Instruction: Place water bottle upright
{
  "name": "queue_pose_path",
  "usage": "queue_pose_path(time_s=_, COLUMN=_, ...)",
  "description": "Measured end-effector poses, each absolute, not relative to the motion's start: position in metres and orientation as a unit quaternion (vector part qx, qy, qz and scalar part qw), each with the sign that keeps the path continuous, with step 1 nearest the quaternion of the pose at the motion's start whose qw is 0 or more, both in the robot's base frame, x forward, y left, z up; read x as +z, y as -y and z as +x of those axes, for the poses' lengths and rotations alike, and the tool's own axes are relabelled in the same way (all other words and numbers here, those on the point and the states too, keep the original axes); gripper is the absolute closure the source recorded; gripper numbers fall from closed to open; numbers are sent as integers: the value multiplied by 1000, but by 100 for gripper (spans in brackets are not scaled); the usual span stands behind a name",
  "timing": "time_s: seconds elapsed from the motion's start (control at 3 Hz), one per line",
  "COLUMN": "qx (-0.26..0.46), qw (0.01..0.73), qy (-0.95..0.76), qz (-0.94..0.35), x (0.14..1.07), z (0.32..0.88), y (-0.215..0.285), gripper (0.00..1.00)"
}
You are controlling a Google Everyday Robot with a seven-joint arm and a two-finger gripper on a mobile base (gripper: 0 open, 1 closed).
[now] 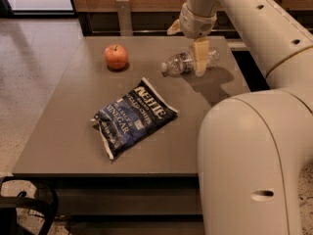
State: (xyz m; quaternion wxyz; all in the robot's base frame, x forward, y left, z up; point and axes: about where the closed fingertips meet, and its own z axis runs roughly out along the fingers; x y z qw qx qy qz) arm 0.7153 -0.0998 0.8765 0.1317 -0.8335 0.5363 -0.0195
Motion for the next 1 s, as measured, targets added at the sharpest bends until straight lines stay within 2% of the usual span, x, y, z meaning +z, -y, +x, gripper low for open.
queue_pose_path(time_s=1.0, qx=-36, qw=86, qy=-562, qz=-822, x=843, z=698, y=95, gripper=0)
